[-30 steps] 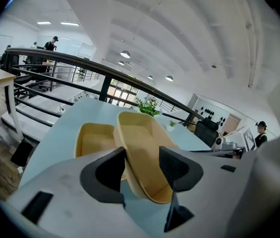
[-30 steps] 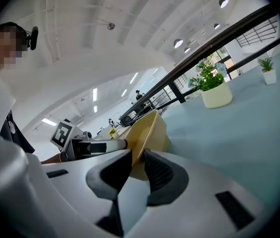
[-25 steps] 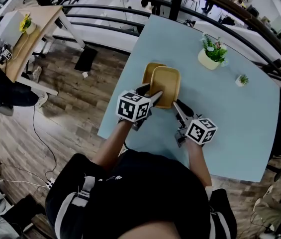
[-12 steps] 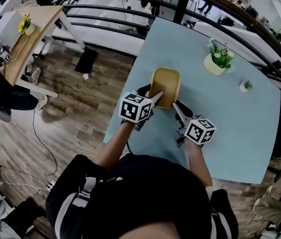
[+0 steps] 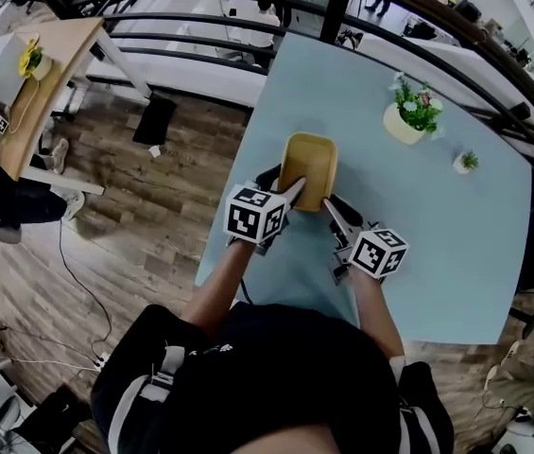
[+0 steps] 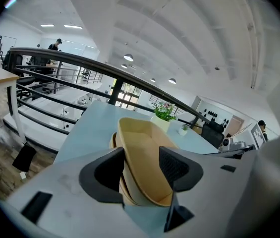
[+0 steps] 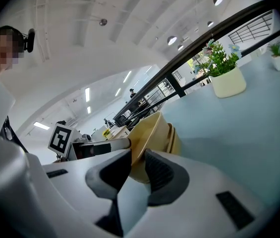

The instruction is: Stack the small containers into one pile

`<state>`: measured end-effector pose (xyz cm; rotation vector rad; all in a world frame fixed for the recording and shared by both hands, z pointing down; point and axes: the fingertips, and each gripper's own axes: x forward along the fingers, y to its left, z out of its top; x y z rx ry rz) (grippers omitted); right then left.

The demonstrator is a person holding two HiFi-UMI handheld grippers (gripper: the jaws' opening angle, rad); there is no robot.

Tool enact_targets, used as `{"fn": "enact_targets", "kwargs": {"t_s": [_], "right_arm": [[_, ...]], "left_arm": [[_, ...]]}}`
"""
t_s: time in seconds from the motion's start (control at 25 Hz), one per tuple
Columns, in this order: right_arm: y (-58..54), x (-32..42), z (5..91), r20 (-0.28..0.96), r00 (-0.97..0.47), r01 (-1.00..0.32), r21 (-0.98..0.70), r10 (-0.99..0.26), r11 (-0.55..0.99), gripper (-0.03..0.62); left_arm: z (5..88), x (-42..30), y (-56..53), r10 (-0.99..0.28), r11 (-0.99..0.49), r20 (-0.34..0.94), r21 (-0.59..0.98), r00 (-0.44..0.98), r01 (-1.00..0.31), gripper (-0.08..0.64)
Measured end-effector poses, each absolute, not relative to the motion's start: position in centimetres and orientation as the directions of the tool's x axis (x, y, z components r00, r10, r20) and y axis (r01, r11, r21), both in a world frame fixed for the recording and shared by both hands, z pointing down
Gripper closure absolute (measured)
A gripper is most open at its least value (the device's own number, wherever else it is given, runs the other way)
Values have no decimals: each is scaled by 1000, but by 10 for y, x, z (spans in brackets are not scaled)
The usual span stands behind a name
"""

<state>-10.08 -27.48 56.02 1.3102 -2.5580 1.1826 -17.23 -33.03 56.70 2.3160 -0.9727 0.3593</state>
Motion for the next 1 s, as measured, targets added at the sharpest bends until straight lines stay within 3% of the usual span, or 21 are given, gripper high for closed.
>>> {"fn": "enact_targets", "kwargs": {"t_s": [0.6, 1.0], "right_arm": [[-283, -100, 574, 374, -638, -712, -619, -674, 331, 506], [-285, -100, 576, 384, -629, -724, -607, -676, 329, 473]], "left_arm": [[584, -173, -333, -538, -531, 479, 446, 694, -720, 353], [588, -174, -332, -536, -537, 498, 422, 682, -731, 353]]}}
